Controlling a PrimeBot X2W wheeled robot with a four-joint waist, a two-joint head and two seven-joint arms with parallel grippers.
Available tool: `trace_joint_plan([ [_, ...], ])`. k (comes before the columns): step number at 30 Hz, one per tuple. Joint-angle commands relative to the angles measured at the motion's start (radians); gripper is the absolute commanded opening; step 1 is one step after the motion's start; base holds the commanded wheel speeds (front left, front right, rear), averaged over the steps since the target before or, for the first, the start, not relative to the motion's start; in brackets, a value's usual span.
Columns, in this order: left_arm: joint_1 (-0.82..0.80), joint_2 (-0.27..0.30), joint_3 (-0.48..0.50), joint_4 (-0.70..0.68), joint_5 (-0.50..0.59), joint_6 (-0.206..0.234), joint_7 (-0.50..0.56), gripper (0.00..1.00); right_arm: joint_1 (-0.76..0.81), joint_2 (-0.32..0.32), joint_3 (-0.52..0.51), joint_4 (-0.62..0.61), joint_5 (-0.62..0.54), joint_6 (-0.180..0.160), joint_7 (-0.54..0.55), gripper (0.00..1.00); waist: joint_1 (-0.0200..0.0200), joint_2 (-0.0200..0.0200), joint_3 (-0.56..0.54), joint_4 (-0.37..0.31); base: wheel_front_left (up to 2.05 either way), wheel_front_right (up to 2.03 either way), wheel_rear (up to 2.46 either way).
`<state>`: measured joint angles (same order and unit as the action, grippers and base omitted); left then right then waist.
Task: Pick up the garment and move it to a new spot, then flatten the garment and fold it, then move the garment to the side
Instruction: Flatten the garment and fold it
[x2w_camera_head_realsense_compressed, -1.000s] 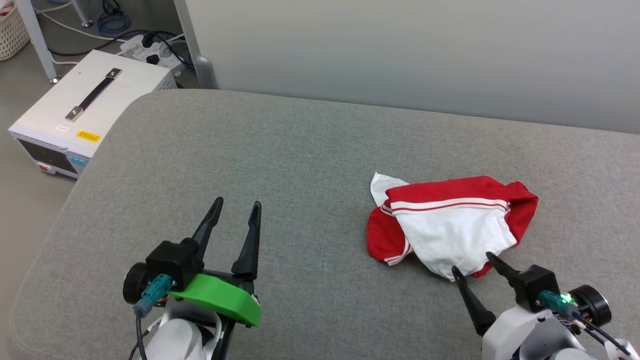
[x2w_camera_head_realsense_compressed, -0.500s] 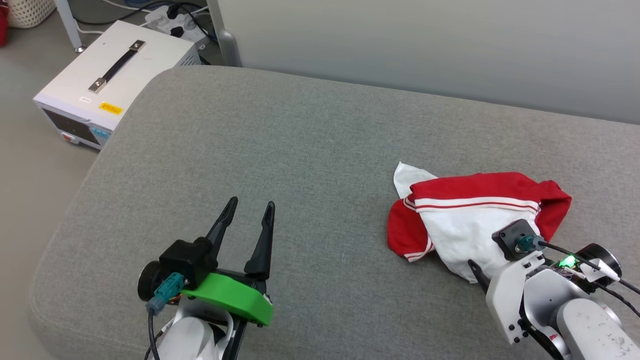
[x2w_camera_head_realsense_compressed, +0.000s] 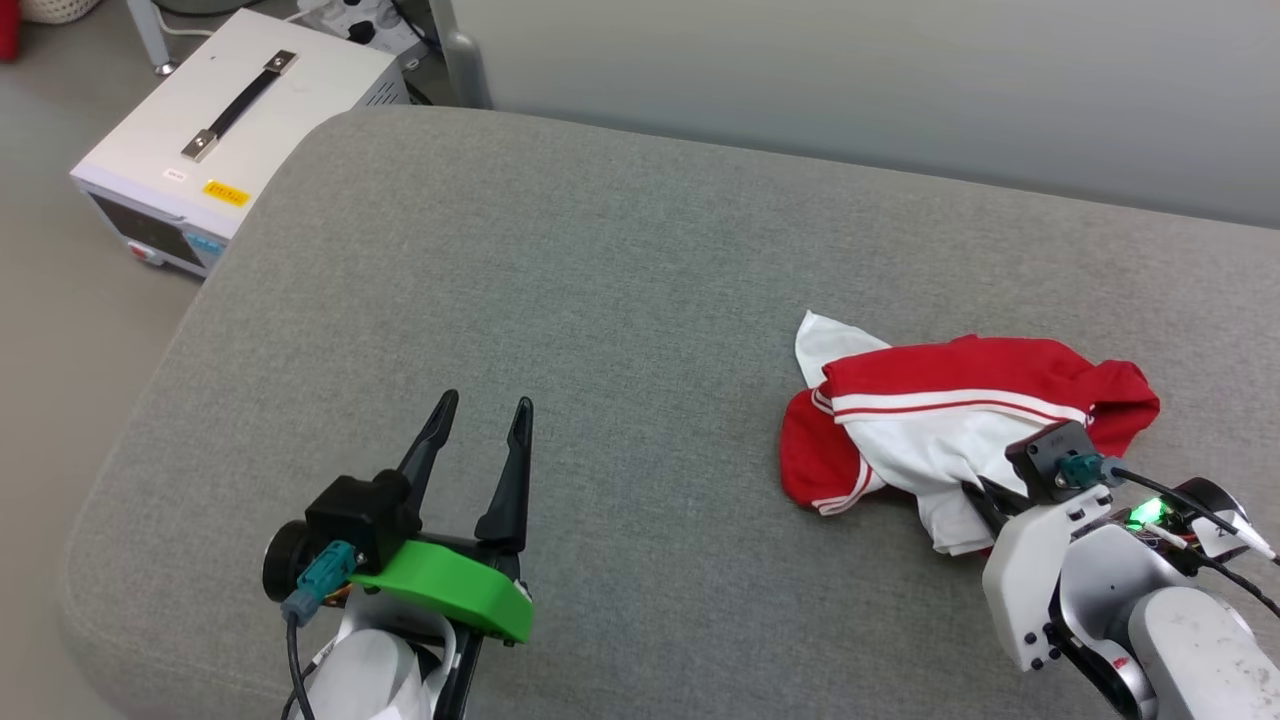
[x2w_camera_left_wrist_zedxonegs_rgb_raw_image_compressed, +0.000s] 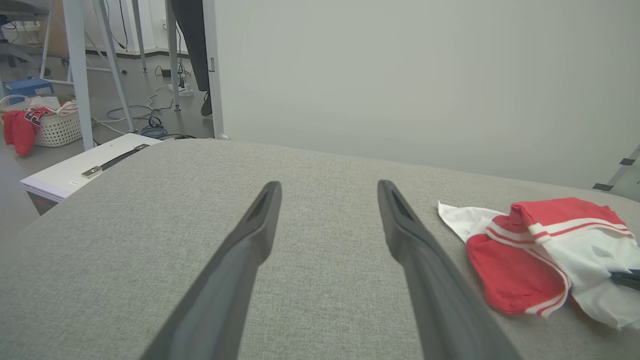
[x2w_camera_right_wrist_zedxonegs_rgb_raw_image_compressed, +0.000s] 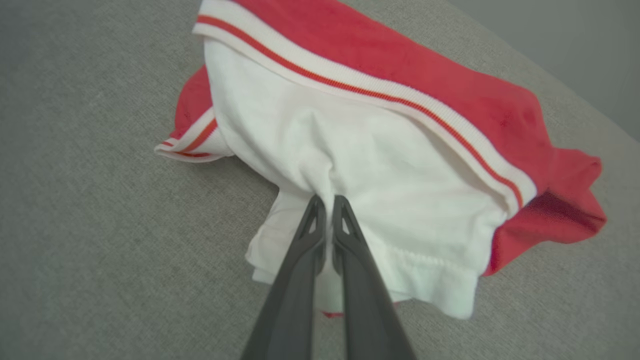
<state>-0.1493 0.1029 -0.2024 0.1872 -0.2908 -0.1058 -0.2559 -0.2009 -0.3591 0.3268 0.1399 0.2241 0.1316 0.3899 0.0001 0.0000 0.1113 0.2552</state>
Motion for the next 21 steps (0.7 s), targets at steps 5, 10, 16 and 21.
trace_joint_plan([
  [5,0.004,-0.011,0.007,0.01,0.012,-0.013,-0.006,1.0,0.081,-0.057,-0.031,-0.102,0.063,-0.001,0.027,0.0,-0.0001,0.0,-0.048,-0.064,0.0,0.0,0.0],
  [10,0.009,-0.014,0.009,0.015,0.016,-0.017,-0.006,1.0,0.168,-0.144,-0.087,-0.186,0.111,-0.001,0.09,0.0,-0.0001,0.0,-0.057,-0.108,0.0,0.0,0.0],
  [16,0.003,-0.02,-0.004,0.022,0.021,-0.021,-0.006,1.0,0.245,-0.241,-0.143,-0.171,0.123,-0.001,0.125,0.0,-0.0001,0.0,-0.047,-0.154,0.0,0.0,0.0],
  [21,-0.013,-0.028,-0.031,0.036,0.023,-0.022,-0.006,1.0,0.254,-0.236,-0.135,-0.079,0.129,-0.001,0.07,0.25,-0.0001,0.0,-0.033,-0.175,0.0,0.0,0.0],
])
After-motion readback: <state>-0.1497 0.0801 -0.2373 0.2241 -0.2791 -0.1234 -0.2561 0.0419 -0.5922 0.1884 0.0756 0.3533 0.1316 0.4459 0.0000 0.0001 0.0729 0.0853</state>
